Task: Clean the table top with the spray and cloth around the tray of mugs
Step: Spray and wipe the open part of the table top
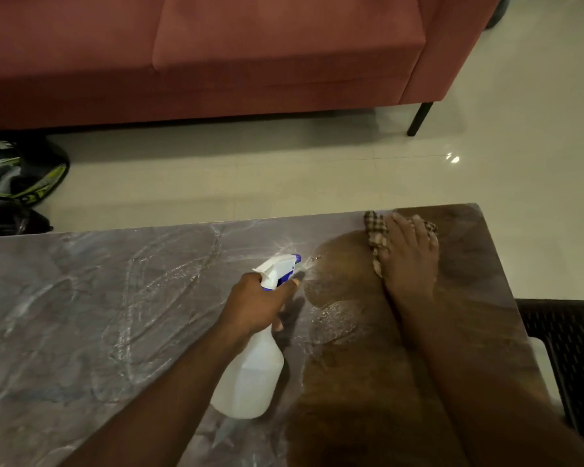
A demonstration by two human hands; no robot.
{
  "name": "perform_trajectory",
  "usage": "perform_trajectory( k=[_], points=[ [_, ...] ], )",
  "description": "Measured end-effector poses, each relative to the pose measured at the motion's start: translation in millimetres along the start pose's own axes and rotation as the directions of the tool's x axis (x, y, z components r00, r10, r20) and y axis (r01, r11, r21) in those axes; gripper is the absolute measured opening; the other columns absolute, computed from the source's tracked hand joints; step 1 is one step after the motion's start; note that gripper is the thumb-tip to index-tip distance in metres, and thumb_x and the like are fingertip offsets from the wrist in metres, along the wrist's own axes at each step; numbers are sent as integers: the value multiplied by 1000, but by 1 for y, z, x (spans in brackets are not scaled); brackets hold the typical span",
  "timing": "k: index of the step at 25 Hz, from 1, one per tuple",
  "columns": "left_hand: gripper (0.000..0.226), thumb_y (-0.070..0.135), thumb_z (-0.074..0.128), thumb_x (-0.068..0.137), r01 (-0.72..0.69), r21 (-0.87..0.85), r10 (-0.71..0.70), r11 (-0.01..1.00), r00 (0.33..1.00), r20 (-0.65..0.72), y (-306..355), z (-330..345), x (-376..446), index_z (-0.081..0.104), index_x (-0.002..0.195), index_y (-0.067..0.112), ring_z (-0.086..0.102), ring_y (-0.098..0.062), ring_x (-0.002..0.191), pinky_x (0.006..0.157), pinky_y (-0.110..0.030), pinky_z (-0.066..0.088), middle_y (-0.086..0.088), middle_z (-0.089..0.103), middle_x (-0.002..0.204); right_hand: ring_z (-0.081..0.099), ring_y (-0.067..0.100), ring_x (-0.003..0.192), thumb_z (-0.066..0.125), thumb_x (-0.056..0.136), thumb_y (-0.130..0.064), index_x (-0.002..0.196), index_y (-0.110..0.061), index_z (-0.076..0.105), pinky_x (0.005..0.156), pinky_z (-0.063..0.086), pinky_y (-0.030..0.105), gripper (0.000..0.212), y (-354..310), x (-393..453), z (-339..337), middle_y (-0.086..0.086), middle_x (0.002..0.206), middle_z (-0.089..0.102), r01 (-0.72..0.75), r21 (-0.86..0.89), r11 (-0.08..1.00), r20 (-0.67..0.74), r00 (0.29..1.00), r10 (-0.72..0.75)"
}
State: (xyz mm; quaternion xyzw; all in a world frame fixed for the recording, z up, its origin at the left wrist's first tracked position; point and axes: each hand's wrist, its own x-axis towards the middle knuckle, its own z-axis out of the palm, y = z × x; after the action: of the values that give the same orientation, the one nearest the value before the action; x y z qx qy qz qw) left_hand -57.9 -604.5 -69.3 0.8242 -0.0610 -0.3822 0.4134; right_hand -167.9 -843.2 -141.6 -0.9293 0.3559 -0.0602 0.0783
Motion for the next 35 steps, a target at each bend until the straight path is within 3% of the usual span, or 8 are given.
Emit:
perform_trajectory(
  k=[3,6,11,16,21,26,31,35],
  points=[
    [32,40,66,89,32,-65,-35,997,999,-34,3,-7,6,65,112,19,56,-17,40,49,-23,47,-4,69,67,36,31,135,66,81,-25,138,-19,45,112,19,49,61,-95,-5,21,6,144,45,255,19,967,14,967,-256],
    [36,41,69,87,69,-57,-73,996,995,-64,1,-20,7,62,115,20,57,-18,40,48,-23,45,-4,66,66,35,26,136,65,80,-33,138,-21,43,113,21,47,64,-65,-47,14,2,144,46,654,92,751,104,744,-660],
    [45,53,71,73,26,-77,-29,997,999,-33,-15,-41,-4,68,107,24,58,-19,48,52,-27,48,-6,72,74,38,34,133,38,85,-33,136,-16,47,107,30,55,54,-58,18,6,9,140,50,42,-4,999,17,999,-42],
    [13,34,69,88,70,-149,-79,986,995,-56,-44,-61,-27,70,93,22,55,-20,43,45,-25,46,-4,67,61,30,25,139,38,88,-42,142,-24,37,115,16,47,57,-113,-87,26,0,146,42,655,58,754,129,744,-656],
    [21,40,71,86,-12,-167,14,986,1000,11,-68,-83,-49,70,104,30,55,-22,47,50,-29,46,-5,67,63,50,36,120,46,87,-29,124,-17,56,99,38,55,40,-138,4,15,10,124,60,80,5,997,-37,996,-80],
    [13,28,69,87,-11,-180,4,984,999,-36,-96,-105,-49,70,100,28,53,-18,37,45,-22,43,5,65,55,42,28,132,40,92,-38,134,-18,51,109,28,49,49,-180,-113,48,4,138,52,652,42,757,24,757,-653],
    [23,35,71,85,44,-204,-39,978,999,29,-118,-110,-67,70,101,18,56,-22,42,52,-28,47,-2,66,58,41,34,131,40,85,-32,134,-17,50,104,34,55,52,-176,-92,26,8,138,52,109,55,992,-13,994,-109],
    [29,39,73,80,38,-170,-43,985,999,-22,-124,-116,-71,72,98,16,57,-21,41,56,-31,51,-8,72,67,35,27,137,40,88,-41,140,-24,43,109,28,52,55,-190,-192,43,0,144,46,602,51,797,46,796,-604]
  ],
)
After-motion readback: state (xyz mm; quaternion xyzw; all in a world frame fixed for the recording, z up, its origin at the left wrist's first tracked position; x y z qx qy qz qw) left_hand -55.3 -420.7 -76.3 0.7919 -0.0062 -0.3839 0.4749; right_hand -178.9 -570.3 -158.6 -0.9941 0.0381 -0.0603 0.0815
